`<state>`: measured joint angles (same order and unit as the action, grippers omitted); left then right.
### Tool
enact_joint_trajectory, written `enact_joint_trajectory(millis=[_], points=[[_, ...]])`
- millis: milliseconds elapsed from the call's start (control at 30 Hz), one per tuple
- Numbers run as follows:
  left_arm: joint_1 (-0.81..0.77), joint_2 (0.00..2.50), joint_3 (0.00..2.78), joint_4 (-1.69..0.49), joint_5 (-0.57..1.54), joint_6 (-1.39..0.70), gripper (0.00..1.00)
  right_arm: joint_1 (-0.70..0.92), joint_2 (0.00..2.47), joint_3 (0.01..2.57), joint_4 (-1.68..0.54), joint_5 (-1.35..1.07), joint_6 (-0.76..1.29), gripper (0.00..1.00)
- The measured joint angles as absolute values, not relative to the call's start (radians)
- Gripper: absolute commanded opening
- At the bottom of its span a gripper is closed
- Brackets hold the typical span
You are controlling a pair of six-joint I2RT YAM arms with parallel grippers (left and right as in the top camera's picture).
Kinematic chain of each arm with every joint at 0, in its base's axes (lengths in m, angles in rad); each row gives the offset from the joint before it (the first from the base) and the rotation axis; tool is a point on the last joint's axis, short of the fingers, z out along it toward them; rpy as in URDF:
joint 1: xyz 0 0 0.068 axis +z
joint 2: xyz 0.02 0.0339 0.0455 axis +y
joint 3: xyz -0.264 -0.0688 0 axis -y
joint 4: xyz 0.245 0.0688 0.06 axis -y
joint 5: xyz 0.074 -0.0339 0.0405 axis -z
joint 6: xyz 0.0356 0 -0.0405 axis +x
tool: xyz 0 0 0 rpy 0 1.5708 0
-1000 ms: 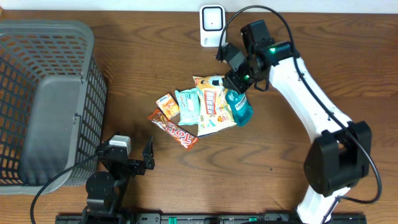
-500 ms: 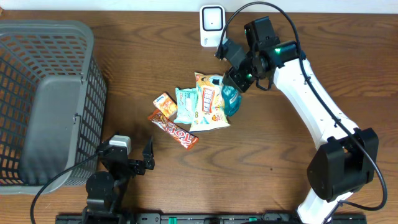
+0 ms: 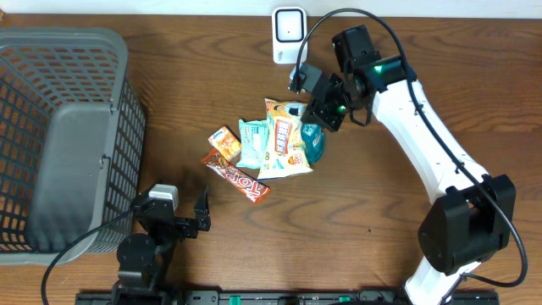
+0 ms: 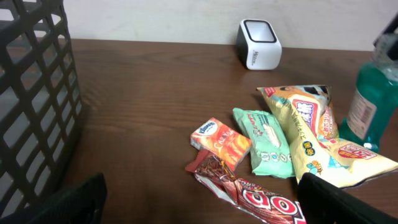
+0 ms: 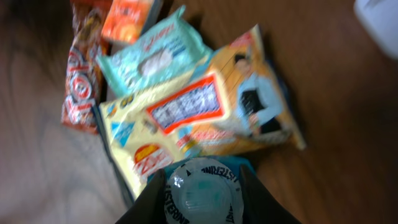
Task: Scan the item barcode
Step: 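Lift the Listerine bottle with the right gripper toward the white scanner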
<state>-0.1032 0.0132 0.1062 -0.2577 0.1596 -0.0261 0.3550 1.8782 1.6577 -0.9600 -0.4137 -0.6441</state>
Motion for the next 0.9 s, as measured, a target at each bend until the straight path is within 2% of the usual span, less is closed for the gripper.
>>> enact_joint_trajectory(millis=[467,900], points=[[-0.103,0.013,0.106,-0.258,0.16,-0.026,0.98,0.355,1.878,1.595,-0.762,-0.435,-0.657,0.14],[-0.103,0.013,0.106,-0.258,0.16,-0.026,0.98,0.351,1.878,1.546,-0.713,-0.464,-0.661,0.15]])
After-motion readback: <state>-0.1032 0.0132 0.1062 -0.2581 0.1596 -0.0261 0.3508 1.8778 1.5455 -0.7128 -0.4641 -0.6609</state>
